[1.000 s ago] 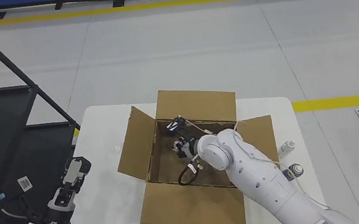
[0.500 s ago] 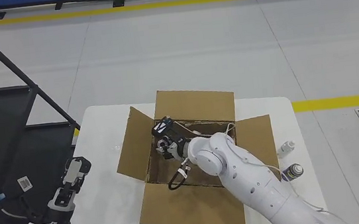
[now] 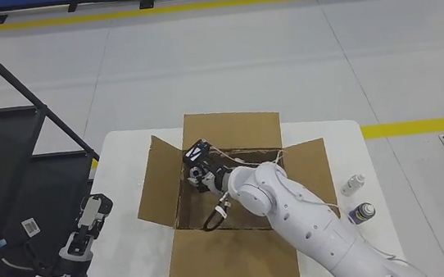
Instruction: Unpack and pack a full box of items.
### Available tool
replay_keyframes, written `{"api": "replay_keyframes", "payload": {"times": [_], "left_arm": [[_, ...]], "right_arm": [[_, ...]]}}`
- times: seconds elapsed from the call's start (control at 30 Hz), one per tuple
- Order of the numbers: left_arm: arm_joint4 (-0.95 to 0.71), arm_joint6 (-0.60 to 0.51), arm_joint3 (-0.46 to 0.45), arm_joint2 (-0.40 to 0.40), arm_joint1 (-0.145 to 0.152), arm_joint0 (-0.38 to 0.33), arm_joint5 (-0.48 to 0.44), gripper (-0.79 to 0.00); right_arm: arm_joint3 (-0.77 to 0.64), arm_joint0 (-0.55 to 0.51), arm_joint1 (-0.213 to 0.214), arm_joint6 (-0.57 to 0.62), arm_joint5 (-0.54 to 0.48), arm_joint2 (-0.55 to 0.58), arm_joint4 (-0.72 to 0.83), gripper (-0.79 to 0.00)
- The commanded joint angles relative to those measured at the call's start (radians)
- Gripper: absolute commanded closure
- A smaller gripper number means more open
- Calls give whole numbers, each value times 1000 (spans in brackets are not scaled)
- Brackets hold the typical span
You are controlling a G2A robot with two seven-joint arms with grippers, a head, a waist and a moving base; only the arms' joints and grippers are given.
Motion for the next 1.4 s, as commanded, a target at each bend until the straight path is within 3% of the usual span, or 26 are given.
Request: {"api": "replay_keyframes", "payload": {"times": [0.0,0.23,0.4,0.67,0.9,1.0,1.13,1.37], "left_arm": [[0,0,0,0,0,0,0,-785],[0,0,0,0,0,0,0,-785],[0,0,0,0,0,0,0,-785],[0,0,0,0,0,0,0,-785],[0,0,0,0,0,0,0,-785],[0,0,0,0,0,0,0,-785],[0,0,0,0,0,0,0,-785],[0,0,0,0,0,0,0,-785]], "right_arm": [[-71,-40,21,24,4,40,-34,0],[-586,-376,126,161,-1,302,-199,0],[-918,-651,173,174,-5,512,-264,0],[-1186,-1019,203,40,3,837,-185,0],[-1169,-1274,209,-117,-86,1080,-3,0],[-1125,-1326,214,-108,-153,1126,38,0],[-1063,-1297,223,-1,-148,1120,21,0],[-868,-1123,246,214,-194,1048,-3,0]]}}
